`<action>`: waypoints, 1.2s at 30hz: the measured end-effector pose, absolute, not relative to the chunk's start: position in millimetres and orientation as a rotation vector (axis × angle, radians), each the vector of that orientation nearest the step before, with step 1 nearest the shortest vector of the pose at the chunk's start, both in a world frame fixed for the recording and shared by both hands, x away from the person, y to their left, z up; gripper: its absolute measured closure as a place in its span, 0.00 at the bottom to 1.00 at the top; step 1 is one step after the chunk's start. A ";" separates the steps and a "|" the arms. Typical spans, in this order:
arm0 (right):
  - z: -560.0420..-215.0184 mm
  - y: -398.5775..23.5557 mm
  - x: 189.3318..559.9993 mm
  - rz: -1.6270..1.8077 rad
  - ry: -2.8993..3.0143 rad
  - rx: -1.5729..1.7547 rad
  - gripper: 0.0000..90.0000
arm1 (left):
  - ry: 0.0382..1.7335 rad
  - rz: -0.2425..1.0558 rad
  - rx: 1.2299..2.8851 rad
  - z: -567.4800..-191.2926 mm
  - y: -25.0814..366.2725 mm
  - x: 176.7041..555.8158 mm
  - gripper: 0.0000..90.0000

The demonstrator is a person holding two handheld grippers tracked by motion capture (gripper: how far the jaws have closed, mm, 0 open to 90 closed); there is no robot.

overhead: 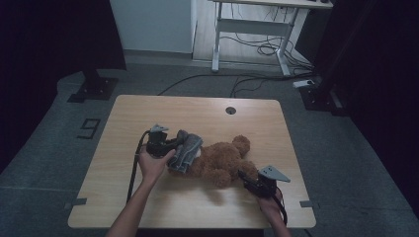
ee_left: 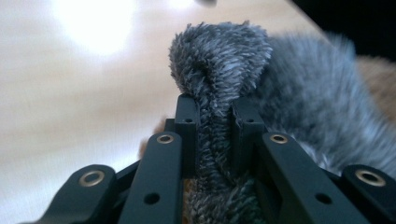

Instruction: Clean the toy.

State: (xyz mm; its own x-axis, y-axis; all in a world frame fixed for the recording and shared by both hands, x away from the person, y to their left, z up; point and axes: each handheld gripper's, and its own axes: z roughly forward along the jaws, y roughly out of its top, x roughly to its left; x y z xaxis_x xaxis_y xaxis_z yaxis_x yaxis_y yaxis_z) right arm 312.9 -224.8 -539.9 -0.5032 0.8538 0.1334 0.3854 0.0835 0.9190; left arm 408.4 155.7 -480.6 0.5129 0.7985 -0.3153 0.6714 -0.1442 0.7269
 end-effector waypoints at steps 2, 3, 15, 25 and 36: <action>-540.5 -224.0 312.8 1.409 1.935 1.213 0.59 | 1.235 0.178 1.857 -488.5 163.8 405.0 0.85; -540.7 -223.8 312.8 1.404 1.938 1.212 0.59 | 1.253 0.192 1.870 -491.1 167.1 403.9 0.85; -543.0 -225.9 313.2 1.399 1.938 1.233 0.59 | 1.366 0.075 1.901 -536.1 192.8 398.2 0.84; -544.1 -229.2 314.8 1.400 1.926 1.254 0.59 | 1.094 0.281 1.770 -437.7 179.8 371.1 0.84; -544.2 -229.6 314.5 1.403 1.930 1.247 0.58 | 0.949 0.233 1.882 -425.8 102.7 376.0 0.84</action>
